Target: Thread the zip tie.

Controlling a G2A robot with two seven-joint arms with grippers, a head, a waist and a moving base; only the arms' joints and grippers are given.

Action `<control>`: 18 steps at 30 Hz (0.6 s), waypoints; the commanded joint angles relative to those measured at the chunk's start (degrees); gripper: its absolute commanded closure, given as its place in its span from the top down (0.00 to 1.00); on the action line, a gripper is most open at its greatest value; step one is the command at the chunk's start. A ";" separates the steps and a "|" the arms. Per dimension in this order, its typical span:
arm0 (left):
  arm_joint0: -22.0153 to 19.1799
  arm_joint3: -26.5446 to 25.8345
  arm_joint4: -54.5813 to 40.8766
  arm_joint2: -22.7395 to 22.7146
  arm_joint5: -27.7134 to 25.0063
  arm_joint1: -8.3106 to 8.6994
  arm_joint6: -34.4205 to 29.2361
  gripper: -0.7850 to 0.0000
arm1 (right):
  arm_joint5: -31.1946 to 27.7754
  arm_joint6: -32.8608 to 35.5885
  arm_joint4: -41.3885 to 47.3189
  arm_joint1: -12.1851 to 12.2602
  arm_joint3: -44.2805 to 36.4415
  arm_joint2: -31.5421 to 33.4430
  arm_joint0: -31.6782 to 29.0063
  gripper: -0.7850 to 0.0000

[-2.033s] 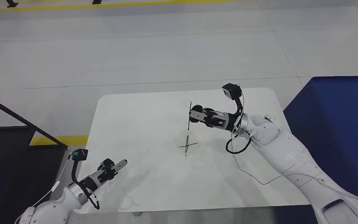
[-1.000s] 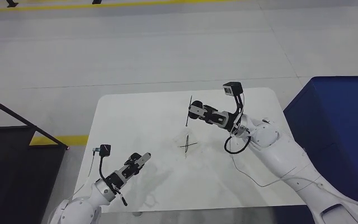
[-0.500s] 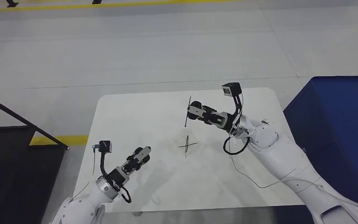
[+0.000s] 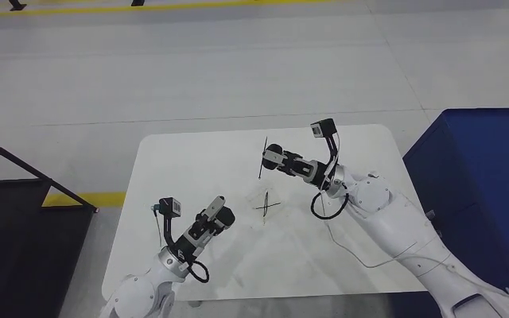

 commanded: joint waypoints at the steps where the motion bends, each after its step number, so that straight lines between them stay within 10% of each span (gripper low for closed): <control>1: 0.00 0.00 -0.01 0.01 0.00 0.00 0.01 1.00 | 0.78 -0.35 -0.50 -0.04 -0.34 0.05 -0.37 0.00; 14: -7.82 1.71 3.92 13.14 -1.68 -2.53 11.20 0.98 | 3.62 1.49 -1.62 -2.00 -1.61 -2.09 -2.31 0.00; 18: -8.64 1.95 3.73 14.89 -2.21 -3.09 13.67 0.45 | 3.35 1.83 -1.52 -2.38 -1.69 -1.56 -2.50 0.00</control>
